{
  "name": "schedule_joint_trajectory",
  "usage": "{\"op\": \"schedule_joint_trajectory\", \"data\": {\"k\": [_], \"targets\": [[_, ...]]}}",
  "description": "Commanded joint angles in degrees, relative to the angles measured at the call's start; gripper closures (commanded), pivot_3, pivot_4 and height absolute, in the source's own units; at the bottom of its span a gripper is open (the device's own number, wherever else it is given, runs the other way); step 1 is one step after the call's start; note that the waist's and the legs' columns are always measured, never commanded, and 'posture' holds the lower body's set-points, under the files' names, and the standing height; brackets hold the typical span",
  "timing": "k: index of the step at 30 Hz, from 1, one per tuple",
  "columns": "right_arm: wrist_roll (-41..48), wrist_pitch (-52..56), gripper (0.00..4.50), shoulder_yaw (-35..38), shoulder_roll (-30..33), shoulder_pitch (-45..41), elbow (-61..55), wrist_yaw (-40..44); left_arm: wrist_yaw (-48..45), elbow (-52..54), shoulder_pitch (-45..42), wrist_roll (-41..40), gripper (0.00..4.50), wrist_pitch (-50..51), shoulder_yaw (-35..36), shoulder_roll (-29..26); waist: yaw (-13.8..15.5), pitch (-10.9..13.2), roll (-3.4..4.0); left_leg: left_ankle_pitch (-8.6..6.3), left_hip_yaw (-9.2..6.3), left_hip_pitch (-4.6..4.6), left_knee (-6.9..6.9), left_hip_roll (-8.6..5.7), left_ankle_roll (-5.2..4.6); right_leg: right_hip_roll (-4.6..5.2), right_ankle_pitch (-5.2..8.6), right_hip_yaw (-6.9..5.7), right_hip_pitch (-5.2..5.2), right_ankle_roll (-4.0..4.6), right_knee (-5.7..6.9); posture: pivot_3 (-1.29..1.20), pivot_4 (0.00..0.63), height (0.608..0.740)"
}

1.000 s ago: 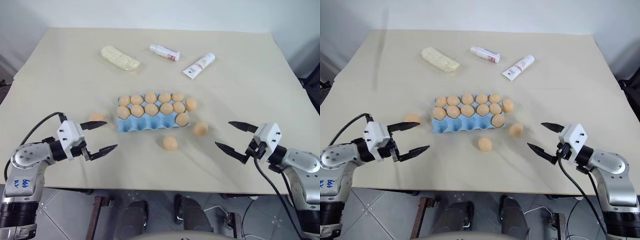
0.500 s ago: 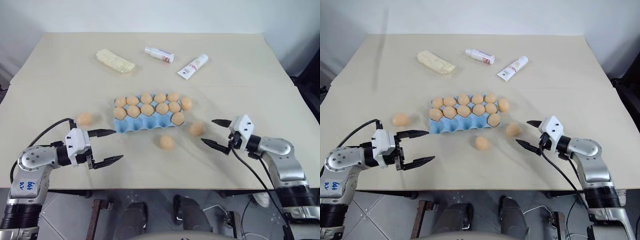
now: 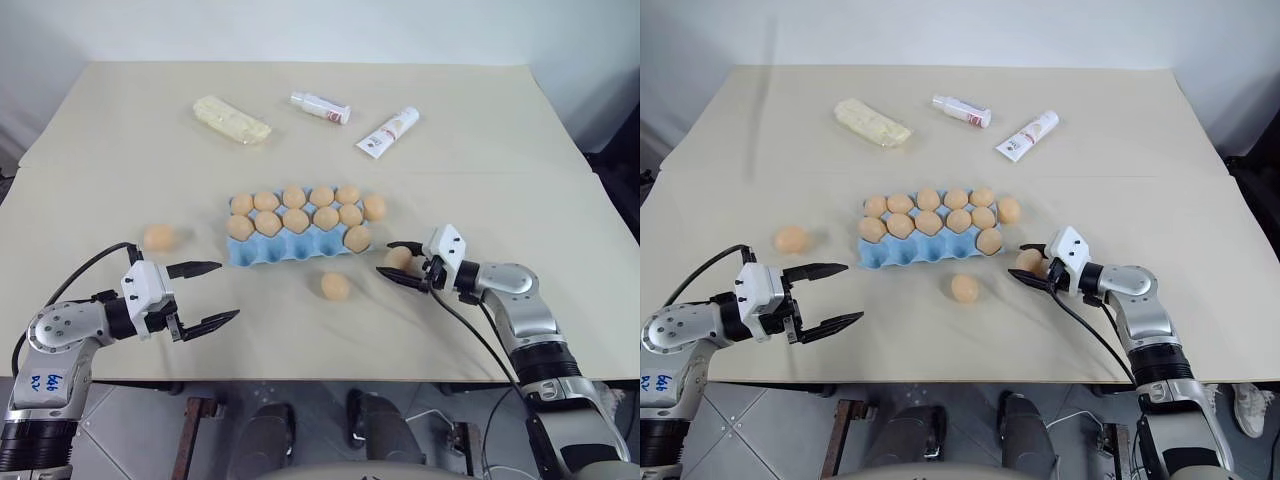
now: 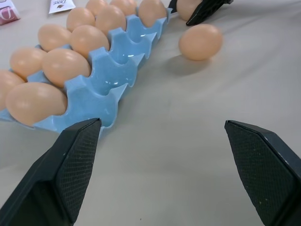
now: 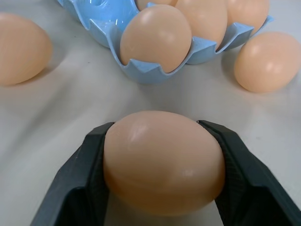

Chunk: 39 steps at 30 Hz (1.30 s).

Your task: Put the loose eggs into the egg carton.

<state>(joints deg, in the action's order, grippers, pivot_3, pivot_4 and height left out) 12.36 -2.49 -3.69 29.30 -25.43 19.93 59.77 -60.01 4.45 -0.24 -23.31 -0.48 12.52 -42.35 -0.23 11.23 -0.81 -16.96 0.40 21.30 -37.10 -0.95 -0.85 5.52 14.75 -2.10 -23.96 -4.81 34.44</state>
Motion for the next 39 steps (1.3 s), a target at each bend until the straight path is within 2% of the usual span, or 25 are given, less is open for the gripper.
{"op": "schedule_joint_trajectory", "data": {"k": [1,6,12,16,21,22,23,30,35,39], "targets": [[4.89,5.36,2.11,1.44,0.53,-0.45,-9.43,1.31,1.13,0.84,1.07,-0.09,0.0,-1.31,2.17,0.22,-0.18,0.03,0.06,-0.01,0.01,0.0,0.0,0.01,0.0,0.0,0.0,0.03,-0.02,0.0,0.0,0.0,0.15,0.74],[5.36,11.6,2.11,-0.79,-3.15,-4.28,-16.42,-3.04,3.05,-0.47,2.03,-0.07,0.0,-1.64,3.24,0.77,-0.28,0.04,0.06,-0.03,0.02,-0.02,-0.01,0.09,0.05,-0.04,0.02,0.04,-0.05,0.04,0.05,0.0,0.15,0.74],[-1.44,11.49,2.11,-5.69,-9.05,-10.27,-12.52,-9.23,4.18,0.02,3.52,0.05,0.0,-1.83,3.59,1.48,-0.54,0.03,0.07,-0.05,0.03,0.06,0.03,0.09,0.08,-0.04,0.04,0.04,-0.16,0.08,0.05,0.0,0.15,0.74],[-3.71,9.03,2.11,-7.3,-11.48,-12.11,-8.82,-10.58,4.59,0.57,4.24,-0.07,0.0,-1.79,3.74,1.42,-0.45,0.03,0.06,-0.05,0.03,0.5,-0.02,0.06,0.07,-0.03,0.04,0.02,-0.59,0.08,0.1,0.0,0.15,0.74],[-3.95,8.93,0.48,-7.87,-13.13,-12.13,-9.48,-10.78,5.21,1.26,5.13,-0.45,0.0,-1.57,4.44,1.3,-1.04,0.03,0.06,-0.05,0.03,0.7,-0.04,0.06,0.07,-0.04,0.03,-0.03,-0.76,0.07,0.13,0.0,0.15,0.74],[-4.02,9.02,0.13,-7.6,-12.95,-11.83,-10.2,-10.97,5.36,1.5,5.37,-0.54,0.0,-1.51,4.54,1.29,-1.23,0.03,0.06,-0.05,0.03,0.7,-0.04,0.06,0.06,-0.04,0.03,-0.03,-0.76,0.07,0.13,0.0,0.15,0.74],[-3.75,9.29,0.06,-7.03,-12.47,-11.47,-11.03,-10.91,5.51,1.76,5.52,-0.7,0.0,-1.39,4.67,1.3,-1.3,0.03,0.06,-0.05,0.03,0.7,-0.05,0.06,0.06,-0.04,0.03,-0.03,-0.76,0.07,0.13,0.0,0.15,0.74],[3.13,11.57,0.06,-0.1,-4.78,-3.8,-21.74,-6.7,6.43,4.2,4.85,-2.85,0.0,1.81,4.85,1.54,-0.95,0.03,0.06,-0.05,-0.01,0.72,-0.08,0.06,0.05,-0.03,0.03,-0.05,-0.72,0.07,0.11,0.0,0.15,0.74],[8.41,12.78,0.06,7.2,2.2,7.1,-28.44,-4.21,5.06,4.99,1.41,-2.74,0.0,3.92,1.39,1.5,-0.42,0.03,0.05,-0.06,-0.01,0.71,-0.08,0.07,0.04,-0.06,0.03,-0.07,-0.68,0.06,0.06,0.0,0.15,0.74],[9.17,9.19,0.06,13.82,6.8,15.69,-28.22,-3.49,3.22,4.03,-1.89,-2.39,0.0,5.22,-1.69,1.72,0.15,0.03,0.06,-0.06,0.03,0.68,-0.11,0.07,0.04,-0.06,0.02,-0.04,-0.64,0.05,0.07,0.0,0.15,0.74]]}}
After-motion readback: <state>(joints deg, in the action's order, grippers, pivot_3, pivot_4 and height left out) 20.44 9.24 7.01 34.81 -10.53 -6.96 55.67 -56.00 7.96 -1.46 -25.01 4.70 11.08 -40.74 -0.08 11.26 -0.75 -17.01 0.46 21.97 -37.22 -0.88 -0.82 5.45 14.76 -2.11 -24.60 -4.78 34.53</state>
